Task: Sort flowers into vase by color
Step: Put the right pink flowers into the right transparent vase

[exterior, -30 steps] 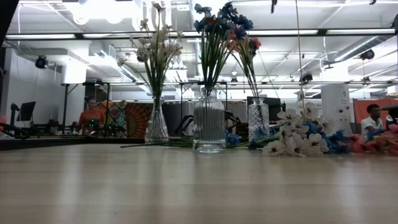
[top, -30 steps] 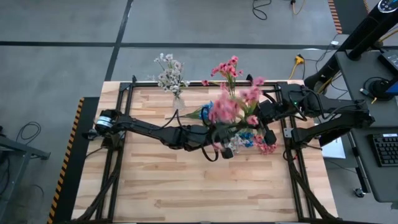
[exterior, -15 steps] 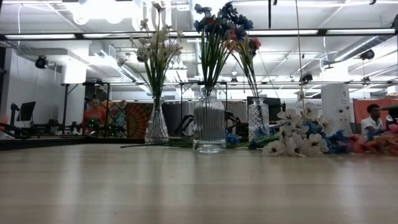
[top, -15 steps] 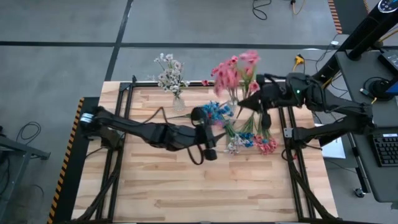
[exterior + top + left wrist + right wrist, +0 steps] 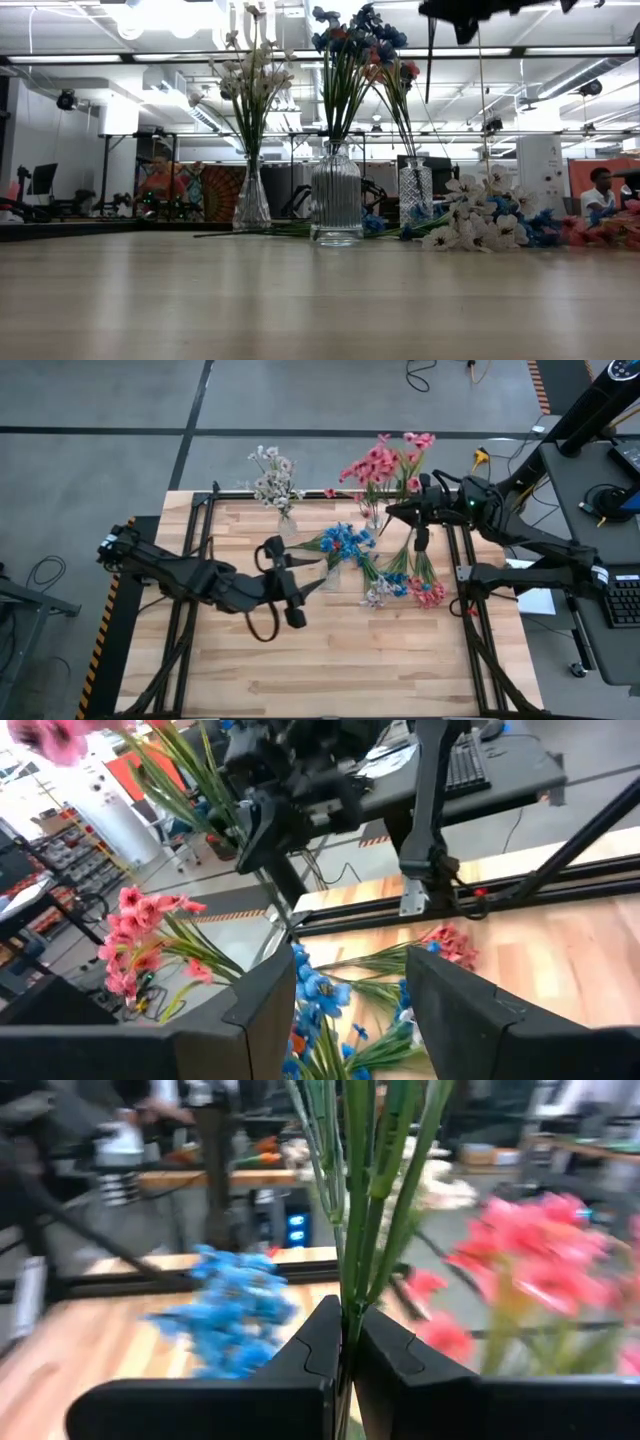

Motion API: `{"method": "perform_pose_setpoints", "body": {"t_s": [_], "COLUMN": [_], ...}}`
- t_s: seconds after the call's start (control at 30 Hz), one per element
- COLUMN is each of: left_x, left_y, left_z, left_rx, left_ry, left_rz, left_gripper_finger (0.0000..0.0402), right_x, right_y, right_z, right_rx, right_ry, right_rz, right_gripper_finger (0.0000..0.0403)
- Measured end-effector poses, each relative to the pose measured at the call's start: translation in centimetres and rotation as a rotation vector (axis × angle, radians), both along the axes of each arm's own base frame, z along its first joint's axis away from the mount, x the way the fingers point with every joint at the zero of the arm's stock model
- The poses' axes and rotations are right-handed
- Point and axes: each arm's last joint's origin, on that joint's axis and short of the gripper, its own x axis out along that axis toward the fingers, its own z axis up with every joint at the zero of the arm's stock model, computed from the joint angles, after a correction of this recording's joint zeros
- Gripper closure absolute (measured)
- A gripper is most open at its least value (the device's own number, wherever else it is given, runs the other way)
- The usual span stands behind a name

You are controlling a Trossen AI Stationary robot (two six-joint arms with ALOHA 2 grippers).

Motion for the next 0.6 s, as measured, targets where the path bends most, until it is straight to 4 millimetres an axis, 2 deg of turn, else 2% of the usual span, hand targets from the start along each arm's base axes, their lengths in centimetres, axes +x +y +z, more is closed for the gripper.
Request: {"method": "perform_pose_setpoints", "body": {"t_s": [0.23, 0.37, 0.6], "left_x": [-1.8, -2.9, -4.7], "left_y": [0.6, 0.9, 1.9], "left_z": [-1.9, -2.3, -3.1], "left_rx": [-0.047, -0.078, -0.099], "left_ry": [-0.046, -0.117, -0.183], "left_rz": [0.002, -0.006, 0.037], "left_gripper_finger": [0.0228, 0.0228, 0.0228], "right_x": [-0.4, -0.3, 0.3], "right_y": [-1.3, -1.8, -2.4], "right_z": [-4.0, -5.1, -5.8], "right_rx": [-0.019, -0.054, -0.083], "right_ry": [-0.054, -0.071, -0.028], "right_rz": [-0.208, -0.261, -0.327], "right_gripper_finger": [0.0391, 0.0391, 0.0391]}}
